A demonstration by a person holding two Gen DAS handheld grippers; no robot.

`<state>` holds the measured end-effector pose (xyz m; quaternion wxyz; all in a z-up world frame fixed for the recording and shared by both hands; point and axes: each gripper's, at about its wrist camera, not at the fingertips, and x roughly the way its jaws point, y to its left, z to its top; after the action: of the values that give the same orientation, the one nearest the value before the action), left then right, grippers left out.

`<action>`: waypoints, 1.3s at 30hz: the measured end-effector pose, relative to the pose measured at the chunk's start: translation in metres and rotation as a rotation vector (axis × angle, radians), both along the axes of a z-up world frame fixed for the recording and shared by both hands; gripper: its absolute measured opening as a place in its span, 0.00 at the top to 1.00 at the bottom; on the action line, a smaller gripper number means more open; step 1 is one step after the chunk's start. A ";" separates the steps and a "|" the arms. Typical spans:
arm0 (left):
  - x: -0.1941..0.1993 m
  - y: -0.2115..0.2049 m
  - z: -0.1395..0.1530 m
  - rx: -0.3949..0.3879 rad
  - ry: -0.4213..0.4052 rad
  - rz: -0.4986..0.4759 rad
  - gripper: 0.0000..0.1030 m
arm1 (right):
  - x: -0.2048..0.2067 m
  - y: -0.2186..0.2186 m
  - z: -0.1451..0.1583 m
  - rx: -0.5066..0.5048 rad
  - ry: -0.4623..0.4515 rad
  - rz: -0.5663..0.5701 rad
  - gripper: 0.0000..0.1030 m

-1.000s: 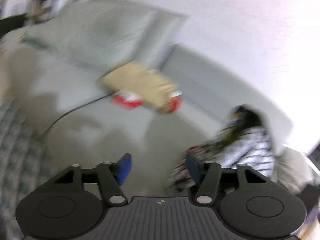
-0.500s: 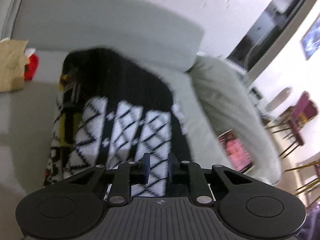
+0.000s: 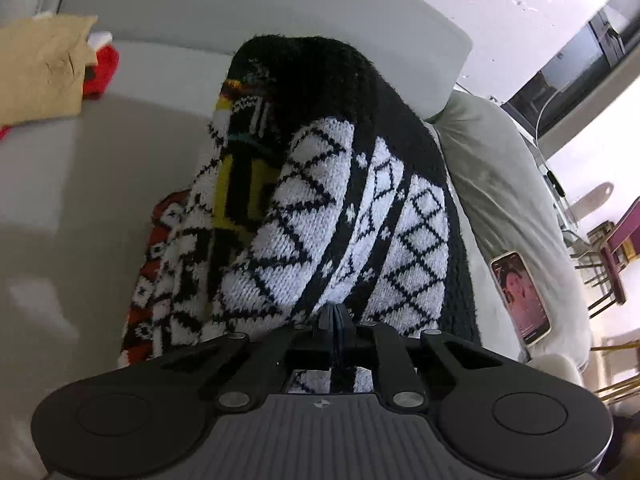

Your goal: Fold clothes

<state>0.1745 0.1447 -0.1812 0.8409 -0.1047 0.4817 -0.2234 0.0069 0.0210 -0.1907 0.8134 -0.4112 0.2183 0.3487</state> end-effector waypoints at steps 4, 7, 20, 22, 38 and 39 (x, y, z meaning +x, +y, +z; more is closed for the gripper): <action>-0.021 -0.002 0.000 0.038 -0.102 0.003 0.88 | 0.007 -0.069 0.063 0.294 0.143 -0.191 0.29; -0.032 -0.002 0.004 0.026 -0.173 0.019 0.91 | 0.045 -0.123 0.080 0.544 0.257 -0.438 0.20; -0.004 -0.020 0.044 0.229 -0.367 0.050 0.48 | 0.119 -0.159 0.011 0.815 0.652 -0.726 0.61; 0.006 -0.022 0.034 0.185 -0.294 0.028 0.69 | 0.120 -0.160 0.009 0.828 0.672 -0.723 0.61; -0.003 0.070 0.008 0.001 -0.108 0.303 0.73 | 0.159 -0.110 0.082 0.839 0.387 -0.651 0.62; -0.001 0.067 0.008 0.015 -0.115 0.286 0.72 | 0.167 -0.099 0.084 0.810 0.378 -0.637 0.62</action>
<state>0.1734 0.2117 -0.1733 0.8911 -0.1529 0.4145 -0.1034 0.1736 -0.0778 -0.1071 0.9187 0.0910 0.3224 0.2092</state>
